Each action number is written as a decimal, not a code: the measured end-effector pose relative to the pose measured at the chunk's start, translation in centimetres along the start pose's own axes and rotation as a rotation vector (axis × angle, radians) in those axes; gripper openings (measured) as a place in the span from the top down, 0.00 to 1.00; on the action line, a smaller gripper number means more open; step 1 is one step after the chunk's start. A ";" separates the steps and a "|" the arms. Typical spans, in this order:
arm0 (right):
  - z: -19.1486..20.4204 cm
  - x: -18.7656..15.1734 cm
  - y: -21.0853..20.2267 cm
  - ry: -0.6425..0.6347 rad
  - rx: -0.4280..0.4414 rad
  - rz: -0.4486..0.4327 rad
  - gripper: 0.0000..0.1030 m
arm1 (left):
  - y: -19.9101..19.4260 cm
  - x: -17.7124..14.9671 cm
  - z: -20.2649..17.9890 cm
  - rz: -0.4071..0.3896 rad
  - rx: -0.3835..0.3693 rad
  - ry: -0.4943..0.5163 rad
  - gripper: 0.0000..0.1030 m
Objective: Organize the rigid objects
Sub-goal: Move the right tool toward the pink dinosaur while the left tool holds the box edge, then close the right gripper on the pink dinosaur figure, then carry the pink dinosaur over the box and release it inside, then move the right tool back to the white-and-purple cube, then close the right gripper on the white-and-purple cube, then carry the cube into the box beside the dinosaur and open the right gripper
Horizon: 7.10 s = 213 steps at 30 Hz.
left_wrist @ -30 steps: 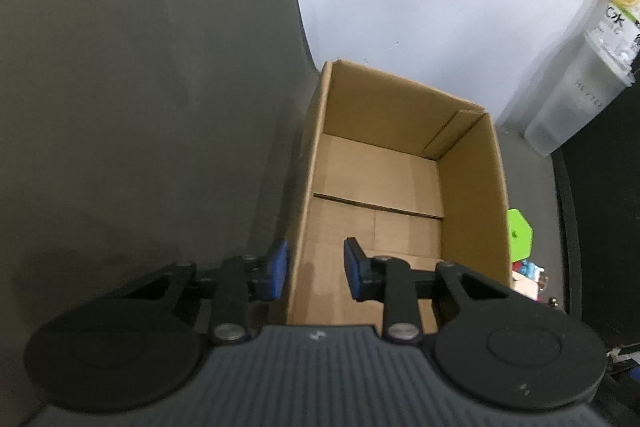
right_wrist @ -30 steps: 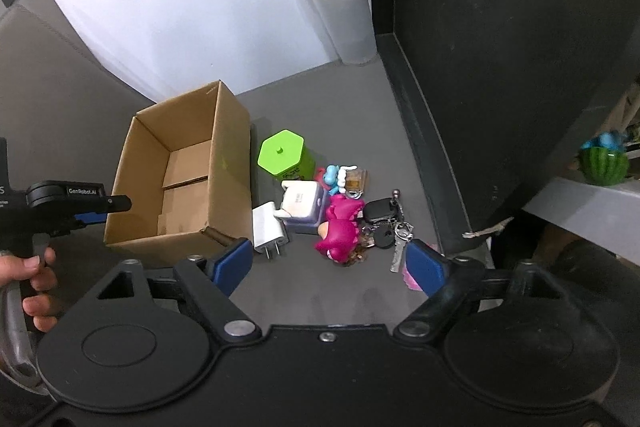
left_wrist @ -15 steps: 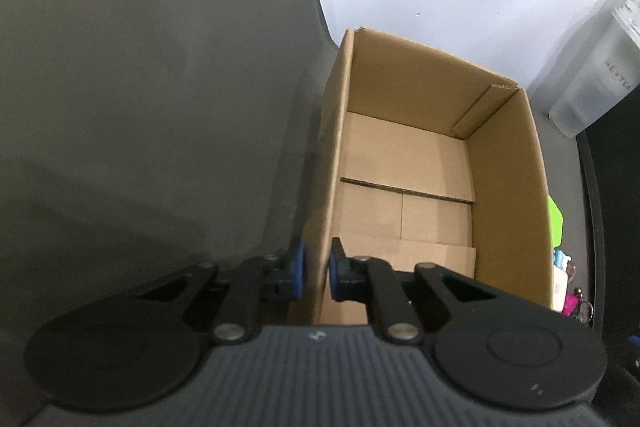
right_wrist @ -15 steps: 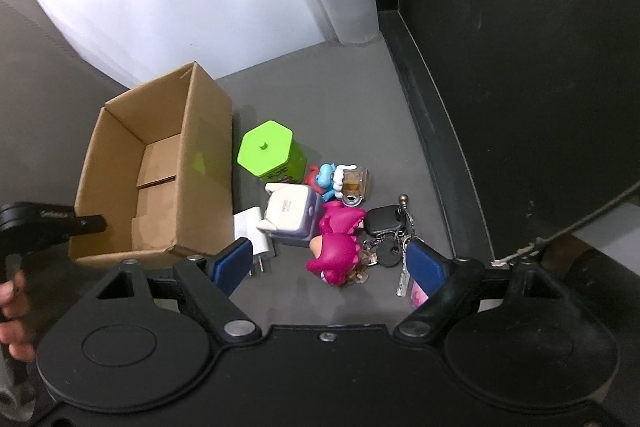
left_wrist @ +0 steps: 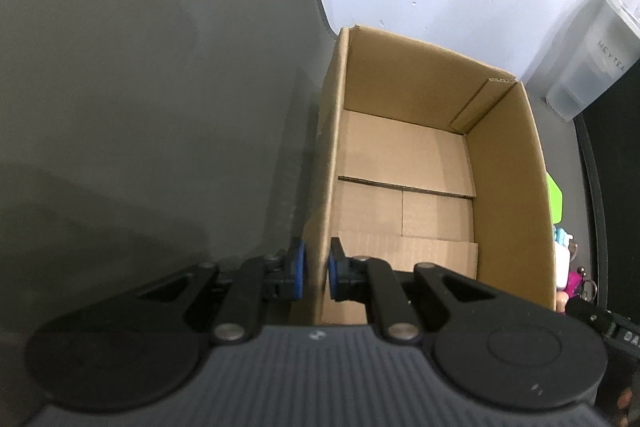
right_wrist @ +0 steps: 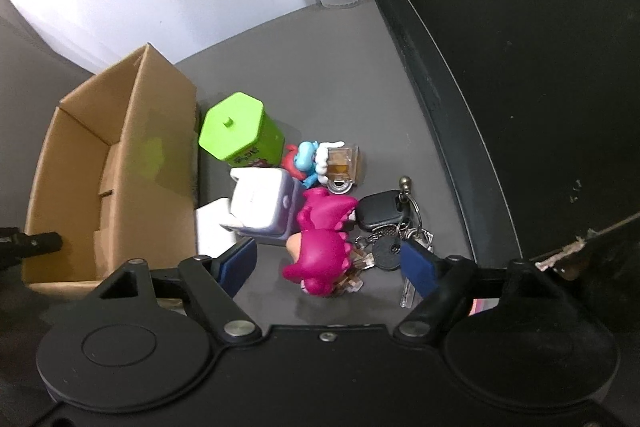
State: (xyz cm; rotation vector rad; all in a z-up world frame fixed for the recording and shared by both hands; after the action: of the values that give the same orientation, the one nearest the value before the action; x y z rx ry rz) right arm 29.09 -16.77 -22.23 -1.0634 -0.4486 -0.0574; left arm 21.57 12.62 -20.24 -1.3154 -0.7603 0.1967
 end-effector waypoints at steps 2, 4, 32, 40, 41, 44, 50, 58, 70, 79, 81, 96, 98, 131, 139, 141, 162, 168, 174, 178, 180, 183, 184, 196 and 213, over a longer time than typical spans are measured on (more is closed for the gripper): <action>-0.2 -0.1 0.6 0.004 0.000 0.008 0.27 | 0.0 0.1 -0.1 -0.004 0.001 0.008 0.89; -0.3 -0.2 1.2 0.000 -0.009 0.014 0.28 | 0.1 0.2 0.0 -0.008 -0.002 0.016 0.89; 1.2 0.5 -2.3 -0.093 -0.017 -0.085 0.62 | 1.6 -0.3 -0.6 -0.015 -0.002 0.011 0.88; 3.0 2.3 -4.6 -0.111 0.008 -0.135 0.62 | 1.6 -0.2 -0.6 0.009 -0.015 0.027 0.88; 3.5 2.6 -4.9 -0.121 0.013 -0.143 0.62 | 1.6 -0.2 -0.6 0.006 -0.014 0.031 0.88; 4.8 3.4 -5.4 -0.145 0.028 -0.156 0.62 | 1.7 -0.2 -0.6 0.010 -0.020 0.037 0.88; 7.5 4.4 -5.2 -0.201 0.055 -0.165 0.62 | 1.8 -0.3 -0.8 0.006 -0.018 0.056 0.88; 10.6 5.5 -3.9 -0.221 0.108 -0.152 0.62 | 1.9 -0.5 -0.7 -0.008 -0.029 0.049 0.88; 15.6 7.1 1.1 -0.272 0.234 -0.082 0.62 | 1.6 -0.9 0.4 -0.019 -0.067 0.029 0.87; 17.5 7.0 6.5 -0.268 0.264 0.010 0.62 | 1.2 -0.7 1.2 -0.016 -0.079 0.009 0.86; 17.6 6.9 7.7 -0.255 0.274 0.039 0.62 | 1.1 -0.6 1.3 -0.015 -0.085 0.008 0.86; 18.3 7.0 11.8 -0.204 0.323 0.123 0.48 | 1.2 -0.6 1.8 -0.011 -0.104 -0.002 0.86; 18.4 7.0 11.4 -0.211 0.324 0.117 0.37 | 1.1 -0.5 1.8 -0.010 -0.104 -0.004 0.86; 5.6 5.6 -3.5 -0.029 0.142 -0.119 0.23 | 1.8 -0.5 1.3 -0.012 -0.089 0.018 0.85; 4.1 4.2 -2.9 0.011 0.095 -0.100 0.24 | 1.7 -0.5 1.4 -0.015 -0.087 0.022 0.85; 3.9 3.9 -1.9 0.019 0.077 -0.100 0.24 | 1.7 -0.5 1.3 -0.015 -0.087 0.022 0.85; 3.6 2.9 3.5 -0.003 -0.036 0.002 0.40 | 1.8 -0.7 1.2 -0.018 -0.087 0.028 0.85; 3.8 3.2 3.9 0.005 -0.038 0.020 0.44 | 1.8 -0.7 1.2 -0.016 -0.086 0.025 0.85; 4.1 3.3 4.2 -0.028 -0.068 0.049 0.47 | 1.7 -0.7 1.2 -0.016 -0.088 0.028 0.85; 4.3 3.1 4.0 -0.052 -0.097 0.068 0.52 | 1.7 -0.7 1.2 -0.015 -0.087 0.027 0.85; 4.8 3.0 3.8 -0.072 -0.112 0.080 0.56 | 1.7 -0.7 1.2 -0.016 -0.086 0.028 0.85; 5.1 2.8 3.7 -0.098 -0.148 0.103 0.57 | 1.7 -0.7 1.2 -0.016 -0.087 0.028 0.85; 5.3 2.7 3.8 -0.110 -0.154 0.112 0.57 | 1.7 -0.7 1.2 -0.016 -0.086 0.028 0.85; 5.5 1.7 2.8 -0.150 -0.149 0.104 0.58 | 1.7 -0.7 1.2 -0.017 -0.087 0.029 0.85; 4.7 1.6 -3.2 -0.100 -0.050 -0.049 0.58 | 1.7 -0.7 1.3 -0.018 -0.087 0.029 0.85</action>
State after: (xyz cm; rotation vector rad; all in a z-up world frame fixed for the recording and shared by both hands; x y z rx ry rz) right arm 28.13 -14.05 -17.06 -1.1076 -0.5664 -0.0596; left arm 20.76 13.72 -22.01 -1.3902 -0.7630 0.1309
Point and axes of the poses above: each gripper's, at about its wrist camera, not at the fingertips, and y roughly the way its jaws point, z to its left, x to its top, the point moved 3 cm from there along y, roughly the way its jaws point, and after that the axes turned 11 degrees about x, right-handed, at the moved point
